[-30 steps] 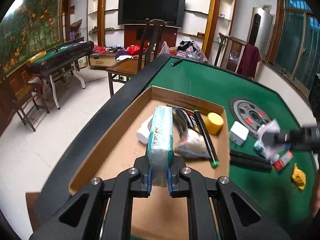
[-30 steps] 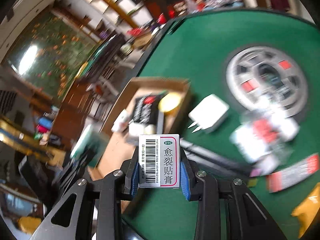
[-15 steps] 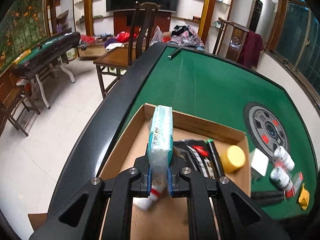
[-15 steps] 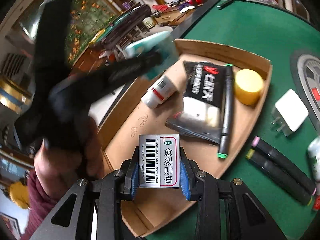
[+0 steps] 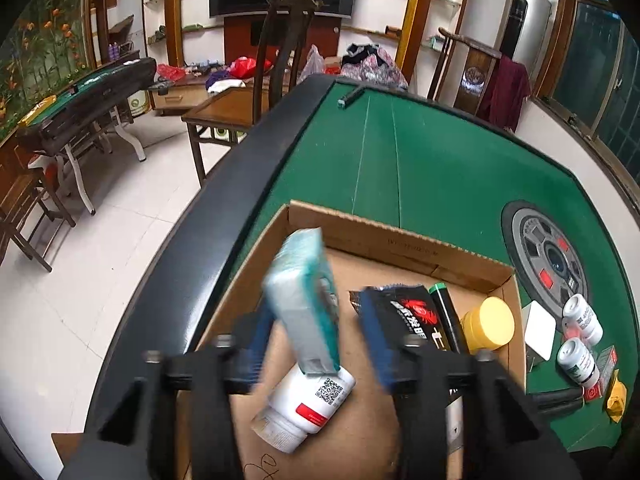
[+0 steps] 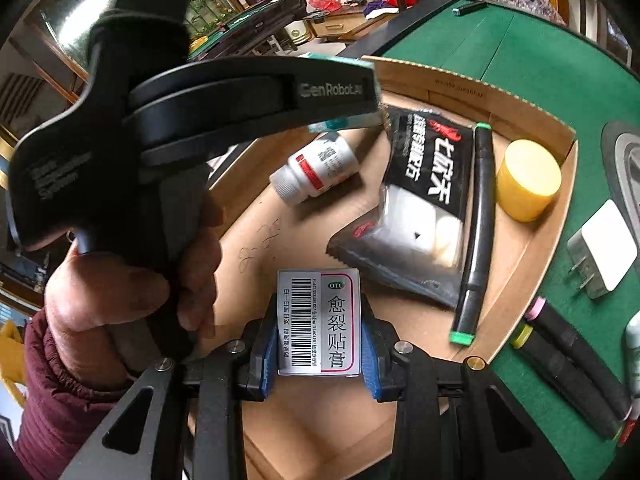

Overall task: Organize objects
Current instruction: 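Release the tissue pack into the tray with left tool while right tool drops the medicine box in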

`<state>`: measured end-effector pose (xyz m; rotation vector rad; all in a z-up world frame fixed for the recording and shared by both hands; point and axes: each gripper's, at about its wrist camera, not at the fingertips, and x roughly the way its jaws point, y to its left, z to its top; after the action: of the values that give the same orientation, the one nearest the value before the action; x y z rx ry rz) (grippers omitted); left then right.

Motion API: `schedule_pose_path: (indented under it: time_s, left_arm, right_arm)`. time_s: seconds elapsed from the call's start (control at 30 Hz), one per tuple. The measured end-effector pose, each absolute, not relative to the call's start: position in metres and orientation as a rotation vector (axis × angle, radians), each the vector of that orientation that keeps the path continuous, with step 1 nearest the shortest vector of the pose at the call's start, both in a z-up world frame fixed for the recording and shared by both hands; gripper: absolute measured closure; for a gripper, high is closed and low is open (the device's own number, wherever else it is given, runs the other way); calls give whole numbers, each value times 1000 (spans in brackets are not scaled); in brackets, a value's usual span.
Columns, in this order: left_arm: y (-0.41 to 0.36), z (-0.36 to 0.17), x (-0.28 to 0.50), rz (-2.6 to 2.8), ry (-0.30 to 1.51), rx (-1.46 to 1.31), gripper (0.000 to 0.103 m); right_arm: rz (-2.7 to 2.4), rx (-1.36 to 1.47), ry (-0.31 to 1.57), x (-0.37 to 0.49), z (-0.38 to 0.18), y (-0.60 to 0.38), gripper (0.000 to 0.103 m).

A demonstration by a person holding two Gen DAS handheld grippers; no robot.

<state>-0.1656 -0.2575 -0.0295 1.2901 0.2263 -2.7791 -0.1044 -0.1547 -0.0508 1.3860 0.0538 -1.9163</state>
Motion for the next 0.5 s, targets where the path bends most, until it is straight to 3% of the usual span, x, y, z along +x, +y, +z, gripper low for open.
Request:
schedule_pose_path:
  time_s: [0.07, 0.13, 0.17, 0.3, 0.5]
  left_arm:
    - [-261, -23, -160, -2778, 239, 1259, 44]
    - [-264, -15, -151, -2784, 272, 1217, 34]
    - [-265, -9, -143, -2792, 293, 1181, 31]
    - [-265, 3, -108, -2785, 335, 1030, 17]
    - [-245, -18, -86, -2709, 230, 1072, 14]
  right_arm:
    - [-1936, 1377, 47, -106, -52, -152, 62]
    - [-1939, 1371, 44, -106, -51, -149, 45]
    - [-1949, 1361, 37, -106, -49, -146, 41]
    - [-1987, 1307, -9, -105, -39, -126, 37]
    - [-2088, 1252, -84, -104, -22, -71, 30]
